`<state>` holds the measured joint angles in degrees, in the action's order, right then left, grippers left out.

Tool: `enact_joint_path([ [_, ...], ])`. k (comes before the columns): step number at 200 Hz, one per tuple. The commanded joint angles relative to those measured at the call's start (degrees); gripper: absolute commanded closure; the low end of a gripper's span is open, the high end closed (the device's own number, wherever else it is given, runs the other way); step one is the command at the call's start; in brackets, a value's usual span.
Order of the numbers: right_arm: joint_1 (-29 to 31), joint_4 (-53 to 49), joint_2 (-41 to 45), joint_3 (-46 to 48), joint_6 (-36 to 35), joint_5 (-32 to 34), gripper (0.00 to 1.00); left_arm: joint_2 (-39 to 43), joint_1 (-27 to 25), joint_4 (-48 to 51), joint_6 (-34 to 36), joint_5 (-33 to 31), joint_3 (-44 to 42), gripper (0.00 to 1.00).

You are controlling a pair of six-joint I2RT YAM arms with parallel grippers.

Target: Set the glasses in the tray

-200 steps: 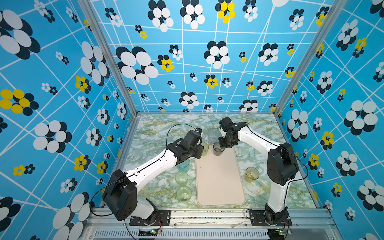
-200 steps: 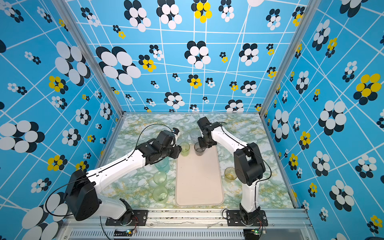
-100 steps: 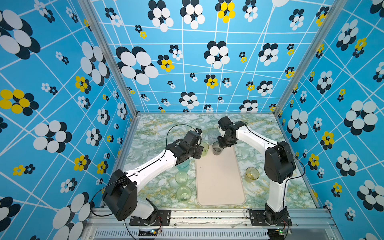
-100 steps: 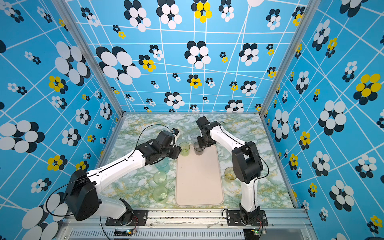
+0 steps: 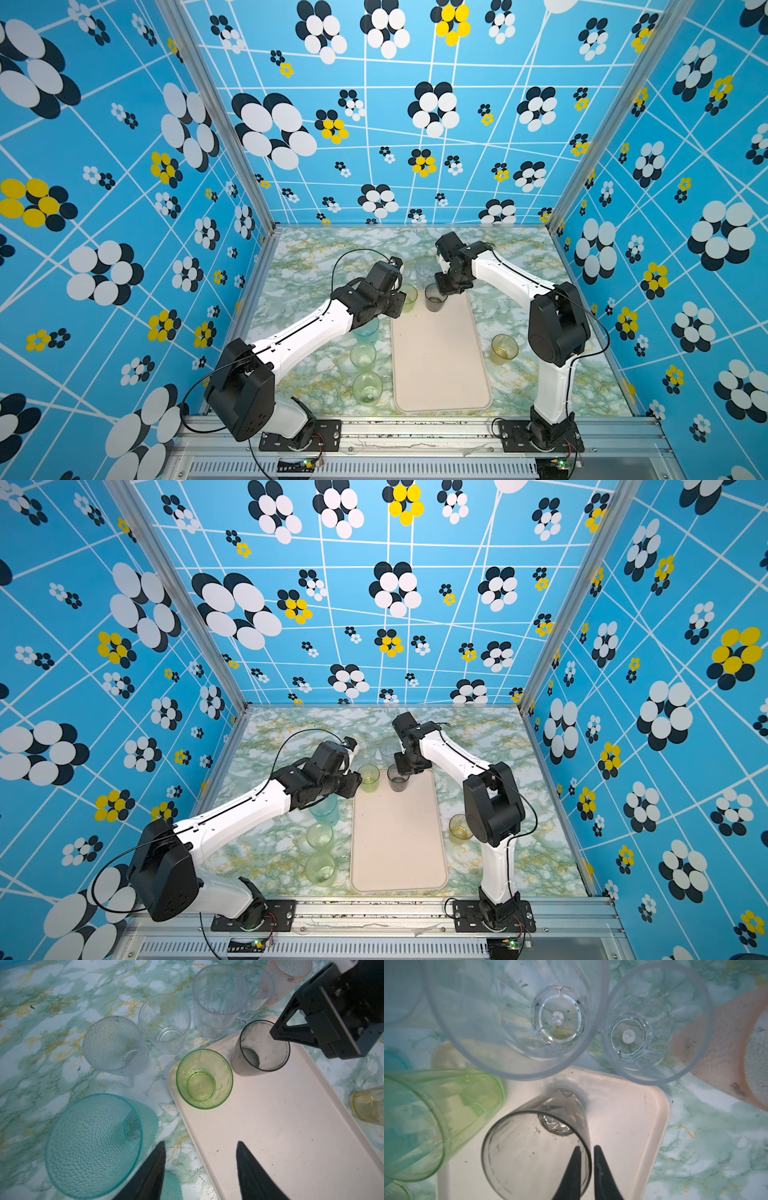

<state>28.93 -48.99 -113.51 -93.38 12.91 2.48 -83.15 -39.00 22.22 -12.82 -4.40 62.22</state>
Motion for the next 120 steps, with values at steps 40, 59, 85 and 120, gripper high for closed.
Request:
enact_joint_path([
  [40,0.3,0.24,2.32,0.08,0.45,-0.32,0.74,2.28,0.33,-0.95,-0.14,0.01,-1.29,0.44],
  [59,0.25,1.57,5.12,1.16,0.7,-0.56,0.71,2.81,0.2,-1.03,-0.43,0.22,-1.22,0.46],
  [85,-0.4,2.66,10.71,5.9,0.77,-0.38,0.68,2.87,-0.65,0.01,-0.19,0.1,-0.33,0.47],
  [120,-4.91,3.52,20.87,12.53,1.4,-0.44,0.64,0.59,-4.1,2.36,0.66,-0.8,3.43,0.5],
])
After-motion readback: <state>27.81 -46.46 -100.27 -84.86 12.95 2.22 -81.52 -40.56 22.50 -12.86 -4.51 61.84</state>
